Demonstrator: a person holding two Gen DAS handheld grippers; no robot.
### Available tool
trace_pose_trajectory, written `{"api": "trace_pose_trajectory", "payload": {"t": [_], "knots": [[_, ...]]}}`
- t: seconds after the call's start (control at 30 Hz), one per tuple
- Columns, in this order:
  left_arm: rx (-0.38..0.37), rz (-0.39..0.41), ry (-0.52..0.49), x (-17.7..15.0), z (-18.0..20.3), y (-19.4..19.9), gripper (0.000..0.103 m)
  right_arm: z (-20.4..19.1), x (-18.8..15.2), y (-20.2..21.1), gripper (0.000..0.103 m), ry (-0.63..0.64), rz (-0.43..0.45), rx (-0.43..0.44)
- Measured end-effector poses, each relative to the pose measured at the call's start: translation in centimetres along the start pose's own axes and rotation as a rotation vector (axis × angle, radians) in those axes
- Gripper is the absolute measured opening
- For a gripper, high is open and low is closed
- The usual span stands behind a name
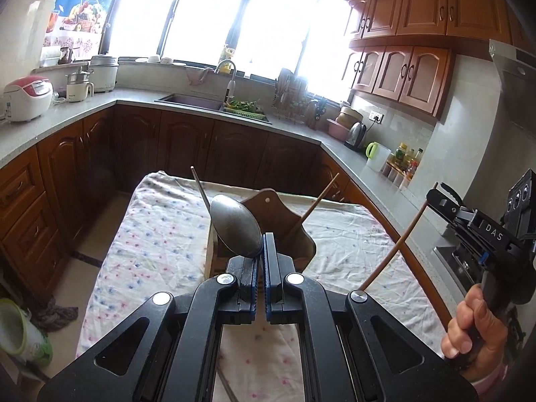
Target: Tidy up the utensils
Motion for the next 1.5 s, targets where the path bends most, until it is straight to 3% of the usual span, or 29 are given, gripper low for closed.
{"api": "trace_pose_trajectory", "payload": {"t": [0.23,0.43,0.77,0.9,1.5], "knots": [[0.045,0.082,-0.01,4.4,-0.9,-1.6,0.002,-0.7,3.5,-2.9,0.005,0.028,0.082,-0.019],[0.095,0.096,-0.002,6.1,-2.6,-4.9,0.002,-0.4,5.1,-6.1,0.005,0.046,0.138,-0.057],[0.117,-0.011,0.03,2.5,-4.5,-10.7,0.002,1.2,-0.3,-11.0,0.005,0.007,0.039,-0.065],[0.123,-0.014,0.024,1.6,-4.4,-11.4,0.002,1.7,-2.0,-11.7,0.005,-0.011,0.003,-0.063],[0.124,-0.1,0.029,-0.4,-4.8,-14.0,0.002,2.1,-2.7,-12.4,0.005,-0.033,-0.053,-0.062]]}}
Point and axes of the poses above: each gripper's, at about its wrist camera, not at the fingertips, and y roughly against the way its jaws point, z to its right, x to its top, the point moved 5 cm from there along -y, roughly the way its jaws point, and after that the axes turned 7 degrees about y, right-handed, at the moved point
